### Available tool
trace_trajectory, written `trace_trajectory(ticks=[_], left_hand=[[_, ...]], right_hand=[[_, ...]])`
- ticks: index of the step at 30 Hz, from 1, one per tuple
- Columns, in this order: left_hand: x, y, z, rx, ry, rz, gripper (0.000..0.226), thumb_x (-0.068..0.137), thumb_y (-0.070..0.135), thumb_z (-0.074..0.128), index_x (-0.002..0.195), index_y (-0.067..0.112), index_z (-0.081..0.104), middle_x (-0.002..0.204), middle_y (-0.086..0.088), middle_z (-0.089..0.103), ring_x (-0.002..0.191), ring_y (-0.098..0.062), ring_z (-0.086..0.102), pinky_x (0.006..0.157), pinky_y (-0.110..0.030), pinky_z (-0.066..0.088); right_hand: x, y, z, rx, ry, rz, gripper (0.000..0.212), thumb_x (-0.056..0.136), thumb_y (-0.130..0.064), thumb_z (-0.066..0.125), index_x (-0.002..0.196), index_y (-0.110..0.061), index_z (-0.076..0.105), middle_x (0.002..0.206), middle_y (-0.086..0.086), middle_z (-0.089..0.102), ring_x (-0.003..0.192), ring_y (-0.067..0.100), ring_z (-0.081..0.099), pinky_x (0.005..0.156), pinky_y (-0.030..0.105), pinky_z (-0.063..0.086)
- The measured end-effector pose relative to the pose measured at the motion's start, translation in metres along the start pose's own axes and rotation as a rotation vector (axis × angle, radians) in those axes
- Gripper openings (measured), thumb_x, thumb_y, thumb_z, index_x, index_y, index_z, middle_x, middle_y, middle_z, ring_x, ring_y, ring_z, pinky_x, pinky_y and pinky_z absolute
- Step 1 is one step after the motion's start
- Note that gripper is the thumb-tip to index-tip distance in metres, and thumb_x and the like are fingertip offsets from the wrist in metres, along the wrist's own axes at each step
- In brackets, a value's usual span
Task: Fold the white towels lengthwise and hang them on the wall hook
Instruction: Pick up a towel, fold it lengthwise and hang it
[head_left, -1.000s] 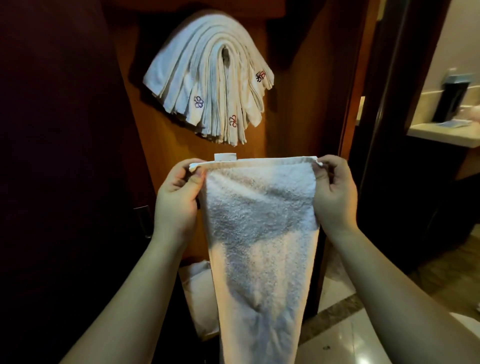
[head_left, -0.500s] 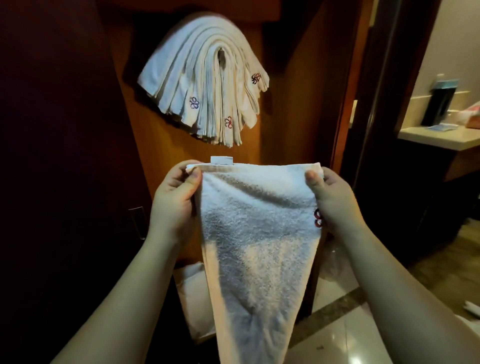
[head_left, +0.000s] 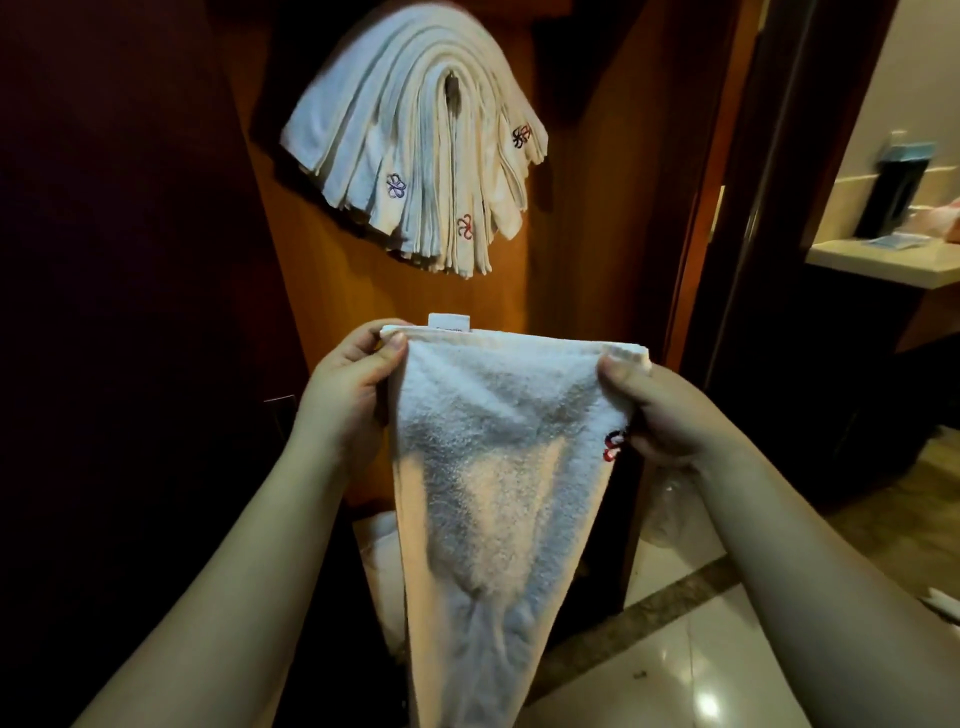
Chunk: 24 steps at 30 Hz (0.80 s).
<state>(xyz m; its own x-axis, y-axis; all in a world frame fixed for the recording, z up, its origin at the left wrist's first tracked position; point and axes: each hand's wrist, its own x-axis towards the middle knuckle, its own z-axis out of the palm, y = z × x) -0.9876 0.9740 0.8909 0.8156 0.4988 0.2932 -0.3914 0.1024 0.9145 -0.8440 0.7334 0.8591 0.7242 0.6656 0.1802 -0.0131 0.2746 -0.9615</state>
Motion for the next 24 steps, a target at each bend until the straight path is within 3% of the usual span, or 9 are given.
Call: trace_trajectory(ticks=[5,8,11,13,15,18,21,24], left_hand=[[0.004,-0.034,-0.007,0.061,0.196,-0.115,0.018,0.099,0.007,0.051,0.095,0.006,0.069,0.093,-0.017,0.072,0.078,-0.024,0.067,0.073,-0.034,0.052],[-0.007,-0.061,-0.004,0.096,0.344,-0.146,0.018,0.097,0.011,0.055,0.088,0.010,0.071,0.087,-0.014,0.074,0.075,-0.024,0.067,0.073,-0.035,0.050],[-0.032,-0.079,0.014,0.212,0.465,-0.122,0.019,0.095,0.023,0.056,0.092,0.013,0.071,0.092,-0.007,0.075,0.083,-0.020,0.068,0.075,-0.036,0.052],[-0.053,-0.082,0.031,0.240,0.505,-0.078,0.018,0.098,0.025,0.053,0.099,0.018,0.069,0.096,0.001,0.074,0.091,-0.017,0.069,0.082,-0.038,0.055],[-0.072,-0.079,0.048,0.252,0.473,-0.049,0.016,0.101,0.024,0.051,0.106,0.021,0.066,0.098,0.006,0.072,0.094,-0.012,0.069,0.081,-0.029,0.056],[-0.092,-0.073,0.064,0.192,0.376,-0.022,0.014,0.104,0.021,0.050,0.108,0.021,0.063,0.096,0.008,0.071,0.087,-0.001,0.069,0.066,-0.012,0.051],[-0.100,-0.070,0.071,0.201,0.291,0.010,0.012,0.104,0.024,0.051,0.106,0.028,0.061,0.094,0.008,0.072,0.087,0.001,0.070,0.067,-0.013,0.052],[-0.103,-0.068,0.073,0.238,0.221,0.021,0.012,0.103,0.024,0.053,0.103,0.030,0.063,0.091,0.014,0.074,0.088,0.001,0.070,0.070,-0.015,0.054]], right_hand=[[0.003,0.021,0.017,-0.030,0.144,0.126,0.043,0.088,-0.029,0.068,0.118,0.001,0.067,0.115,0.022,0.071,0.108,0.035,0.068,0.105,0.053,0.047],[-0.001,0.036,0.034,-0.120,0.328,0.154,0.032,0.092,-0.031,0.066,0.105,-0.002,0.072,0.101,0.017,0.075,0.096,0.035,0.072,0.101,0.056,0.049],[-0.016,0.049,0.062,-0.267,0.523,0.130,0.037,0.093,-0.043,0.059,0.094,-0.009,0.072,0.094,0.011,0.076,0.091,0.032,0.072,0.083,0.034,0.055],[-0.031,0.055,0.080,-0.343,0.568,0.101,0.033,0.101,-0.041,0.051,0.092,-0.014,0.068,0.089,0.003,0.073,0.086,0.018,0.070,0.066,0.021,0.049],[-0.042,0.059,0.092,-0.432,0.522,0.081,0.027,0.105,-0.039,0.043,0.098,-0.024,0.065,0.085,-0.008,0.067,0.077,0.000,0.061,0.054,0.006,0.042],[-0.048,0.061,0.105,-0.539,0.432,0.023,0.034,0.106,-0.039,0.039,0.111,-0.017,0.065,0.095,-0.002,0.067,0.082,0.004,0.062,0.068,0.012,0.047],[-0.052,0.061,0.111,-0.577,0.414,-0.051,0.038,0.105,-0.043,0.036,0.112,-0.021,0.067,0.096,-0.004,0.071,0.086,0.002,0.065,0.072,0.016,0.050],[-0.057,0.060,0.110,-0.452,0.345,-0.023,0.041,0.104,-0.047,0.037,0.118,-0.025,0.067,0.102,-0.005,0.073,0.090,-0.001,0.068,0.070,0.010,0.051]])
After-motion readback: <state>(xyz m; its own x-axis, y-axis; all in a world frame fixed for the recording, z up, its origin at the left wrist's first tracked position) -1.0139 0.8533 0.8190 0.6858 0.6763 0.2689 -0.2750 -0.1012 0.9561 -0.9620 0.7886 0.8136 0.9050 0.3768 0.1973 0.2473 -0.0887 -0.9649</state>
